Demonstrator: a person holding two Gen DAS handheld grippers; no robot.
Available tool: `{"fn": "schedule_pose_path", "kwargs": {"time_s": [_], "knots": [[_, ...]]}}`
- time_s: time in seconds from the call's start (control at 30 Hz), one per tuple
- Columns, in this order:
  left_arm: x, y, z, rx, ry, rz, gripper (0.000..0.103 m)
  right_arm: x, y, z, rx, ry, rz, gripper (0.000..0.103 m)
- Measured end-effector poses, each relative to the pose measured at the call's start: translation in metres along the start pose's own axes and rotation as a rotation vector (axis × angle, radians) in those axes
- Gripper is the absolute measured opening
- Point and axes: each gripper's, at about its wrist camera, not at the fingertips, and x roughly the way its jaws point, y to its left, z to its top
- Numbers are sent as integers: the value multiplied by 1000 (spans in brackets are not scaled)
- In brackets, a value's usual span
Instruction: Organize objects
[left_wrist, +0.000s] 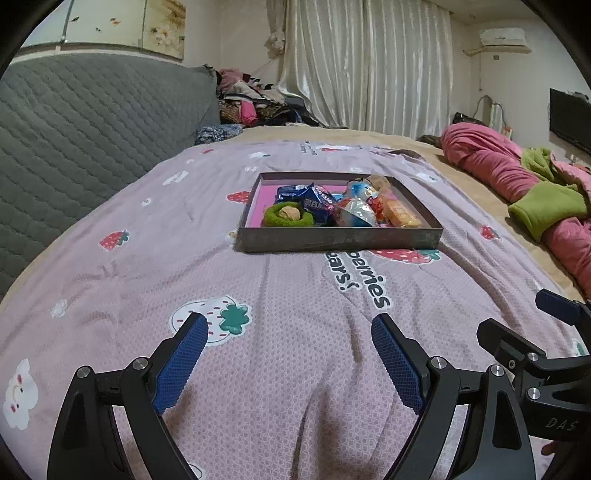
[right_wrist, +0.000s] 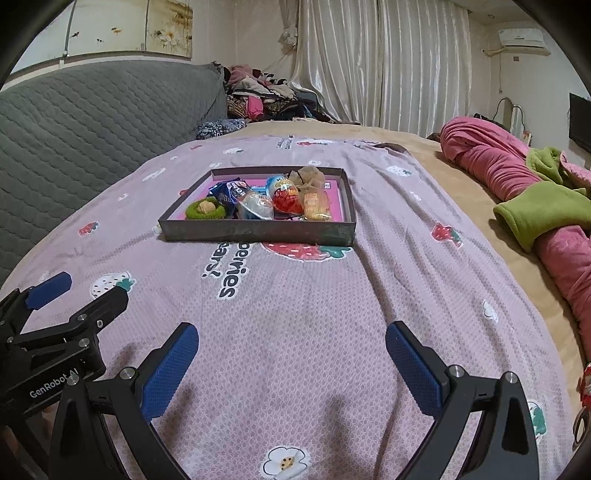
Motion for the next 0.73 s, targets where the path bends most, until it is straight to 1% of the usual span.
{"fn": "schedule_pose_path", "kwargs": {"time_s": [0.17,0.5,0.67,0.73], "knots": [[3,2,-1,-7,7,-3,91,2,0,-1,1,2,0,102],[2,2,-2,-7,-5,-13,91,3,0,-2,-3,4,2,102],[0,2,-2,1,-36,16,91,5,1,-5,-10,11,-4,102],[1,4,-1,-6,-28,15,91,7,1,-6,-15,17,-8,102]]}}
